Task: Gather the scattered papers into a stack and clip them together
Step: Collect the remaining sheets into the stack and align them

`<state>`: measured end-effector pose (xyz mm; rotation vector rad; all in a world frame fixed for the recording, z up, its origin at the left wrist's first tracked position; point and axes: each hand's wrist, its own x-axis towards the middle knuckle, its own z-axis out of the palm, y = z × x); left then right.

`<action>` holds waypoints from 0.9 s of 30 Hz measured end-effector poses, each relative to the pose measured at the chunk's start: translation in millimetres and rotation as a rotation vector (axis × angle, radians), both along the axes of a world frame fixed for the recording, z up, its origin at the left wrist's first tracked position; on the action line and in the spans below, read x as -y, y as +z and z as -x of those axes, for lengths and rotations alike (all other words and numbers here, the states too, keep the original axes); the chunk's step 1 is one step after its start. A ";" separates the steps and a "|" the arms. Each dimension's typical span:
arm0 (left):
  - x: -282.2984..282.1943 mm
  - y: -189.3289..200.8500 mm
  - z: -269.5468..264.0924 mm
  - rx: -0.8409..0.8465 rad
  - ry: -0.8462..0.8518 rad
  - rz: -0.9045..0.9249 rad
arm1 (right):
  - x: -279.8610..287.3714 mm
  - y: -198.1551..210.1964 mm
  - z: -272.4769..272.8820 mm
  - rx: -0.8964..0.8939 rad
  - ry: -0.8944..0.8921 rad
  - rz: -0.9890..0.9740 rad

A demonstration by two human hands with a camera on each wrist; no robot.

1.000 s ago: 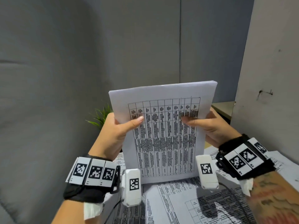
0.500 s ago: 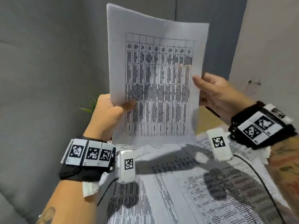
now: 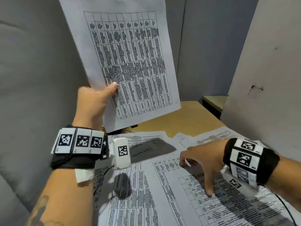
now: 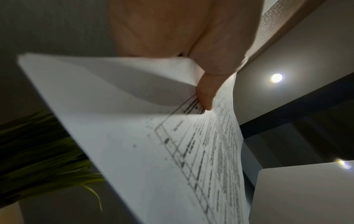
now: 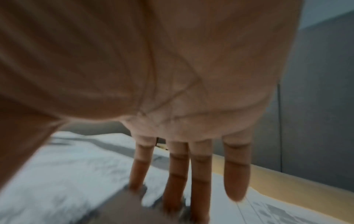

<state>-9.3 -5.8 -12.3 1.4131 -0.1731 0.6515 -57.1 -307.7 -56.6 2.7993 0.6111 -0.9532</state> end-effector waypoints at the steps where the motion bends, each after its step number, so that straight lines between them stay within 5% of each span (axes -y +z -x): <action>1: -0.2 -0.2 -1.3 -0.001 -0.012 0.014 | 0.2 -3.9 3.6 0.033 0.032 0.031; 6: 3.9 -0.8 1.4 -0.014 -0.032 0.018 | 4.3 -14.5 2.1 0.021 0.006 0.024; 9: 5.2 0.2 2.6 -0.024 -0.013 0.023 | -1.8 -15.1 1.4 0.106 0.016 -0.159; 15: -0.3 -0.4 0.2 -0.009 0.000 0.077 | -14.6 31.7 10.1 0.049 0.022 -1.007; 20: -10.7 3.1 -2.1 0.000 0.084 0.029 | 20.9 99.2 7.7 0.387 -0.151 -1.618; 24: -2.7 1.9 4.0 -0.001 0.042 0.063 | 77.1 130.2 -2.3 0.553 -0.324 -1.640; 27: 1.0 1.8 6.0 0.005 -0.004 0.072 | 133.7 106.7 -16.4 0.524 -0.605 -1.348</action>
